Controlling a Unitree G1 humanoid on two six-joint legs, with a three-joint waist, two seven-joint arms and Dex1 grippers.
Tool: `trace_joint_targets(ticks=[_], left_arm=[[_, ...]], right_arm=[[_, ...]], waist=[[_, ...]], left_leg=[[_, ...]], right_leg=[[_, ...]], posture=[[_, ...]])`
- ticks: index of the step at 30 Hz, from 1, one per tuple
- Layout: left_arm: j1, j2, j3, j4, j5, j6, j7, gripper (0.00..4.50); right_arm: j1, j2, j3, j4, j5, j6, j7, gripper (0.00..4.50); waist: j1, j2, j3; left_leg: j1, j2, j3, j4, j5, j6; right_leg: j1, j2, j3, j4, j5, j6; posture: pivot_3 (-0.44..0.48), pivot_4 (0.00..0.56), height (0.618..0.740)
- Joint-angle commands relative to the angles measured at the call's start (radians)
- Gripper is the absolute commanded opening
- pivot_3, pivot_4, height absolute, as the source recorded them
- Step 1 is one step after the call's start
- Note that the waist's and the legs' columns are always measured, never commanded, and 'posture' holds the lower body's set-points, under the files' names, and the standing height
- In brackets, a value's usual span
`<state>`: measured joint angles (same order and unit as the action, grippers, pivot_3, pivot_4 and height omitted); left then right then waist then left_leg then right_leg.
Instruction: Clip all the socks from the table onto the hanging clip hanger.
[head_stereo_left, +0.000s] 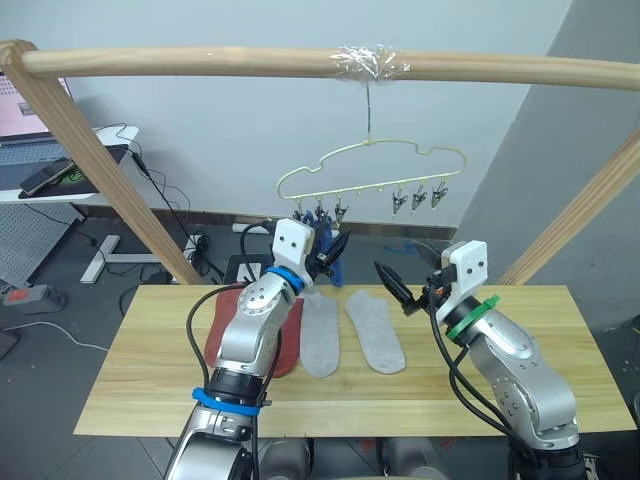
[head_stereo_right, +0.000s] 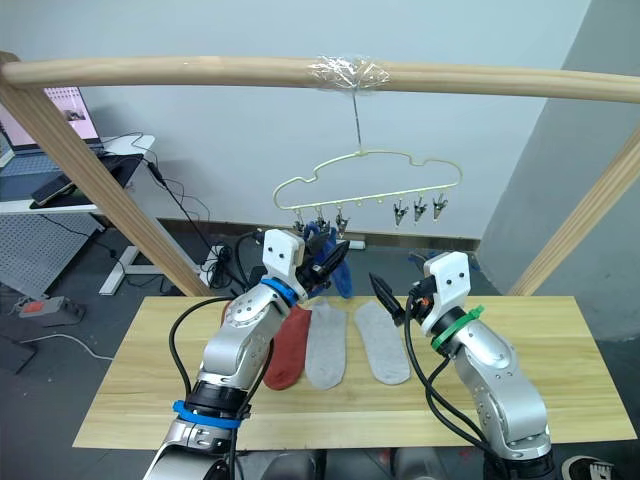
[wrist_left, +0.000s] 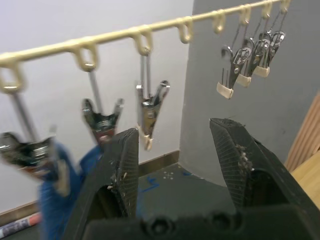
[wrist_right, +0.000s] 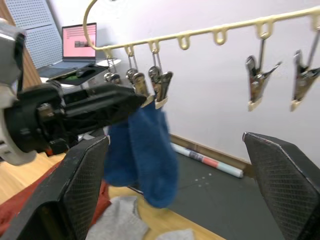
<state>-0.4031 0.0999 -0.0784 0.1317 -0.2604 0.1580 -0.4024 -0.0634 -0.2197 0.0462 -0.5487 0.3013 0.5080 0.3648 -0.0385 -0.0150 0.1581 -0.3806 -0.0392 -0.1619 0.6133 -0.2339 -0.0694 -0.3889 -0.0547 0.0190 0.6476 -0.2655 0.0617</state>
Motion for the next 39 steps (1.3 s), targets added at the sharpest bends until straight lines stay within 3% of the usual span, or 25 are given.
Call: trace_joint_targets(ticks=[1, 8, 17, 24, 39], left_arm=[[-0.04, -0.02, 0.004, 0.024, 0.018, -0.055, -0.002, 2.47], [-0.088, -0.034, 0.022, 0.114, 0.059, -0.118, 0.033, 2.47], [-0.055, -0.041, 0.015, 0.062, 0.07, -0.124, 0.061, 2.47], [-0.104, -0.067, 0.035, 0.149, 0.115, -0.222, 0.128, 2.47], [-0.151, -0.114, 0.034, 0.228, 0.125, -0.299, 0.127, 2.47]], right_arm=[[-0.007, 0.004, -0.025, -0.079, 0.047, -0.004, -0.006, 4.5], [-0.016, -0.004, -0.023, -0.101, 0.063, 0.015, -0.017, 4.5], [-0.035, -0.008, -0.027, -0.095, 0.069, 0.006, -0.02, 4.5], [-0.034, -0.01, -0.023, -0.098, 0.067, 0.003, -0.026, 4.5], [-0.04, -0.017, -0.026, -0.107, 0.07, 0.011, -0.045, 4.5]], waist=[[-0.003, 0.0, 0.0], [-0.014, 0.0, 0.0], [-0.017, 0.0, 0.0], [-0.017, 0.0, 0.0], [-0.021, 0.0, 0.0]], left_leg=[[0.0, 0.0, 0.0, 0.0, 0.0, 0.0], [0.0, 0.0, 0.0, 0.001, 0.0, 0.0], [0.0, 0.0, 0.0, 0.001, 0.0, 0.0], [0.0, 0.0, 0.0, 0.001, 0.0, 0.0], [0.0, 0.0, 0.0, 0.001, 0.0, 0.0]], right_leg=[[0.0, 0.0, 0.0, 0.0, 0.0, 0.0], [0.001, 0.0, 0.0, 0.001, 0.0, 0.001], [0.001, 0.0, 0.0, 0.001, 0.0, 0.0], [0.001, 0.0, 0.0, 0.001, 0.0, 0.0], [0.001, 0.0, 0.0, 0.001, 0.0, 0.001]], posture=[[-0.103, 0.146, 0.74], [-0.114, 0.149, 0.74], [-0.112, 0.149, 0.74], [-0.128, 0.144, 0.74], [-0.143, 0.14, 0.74]])
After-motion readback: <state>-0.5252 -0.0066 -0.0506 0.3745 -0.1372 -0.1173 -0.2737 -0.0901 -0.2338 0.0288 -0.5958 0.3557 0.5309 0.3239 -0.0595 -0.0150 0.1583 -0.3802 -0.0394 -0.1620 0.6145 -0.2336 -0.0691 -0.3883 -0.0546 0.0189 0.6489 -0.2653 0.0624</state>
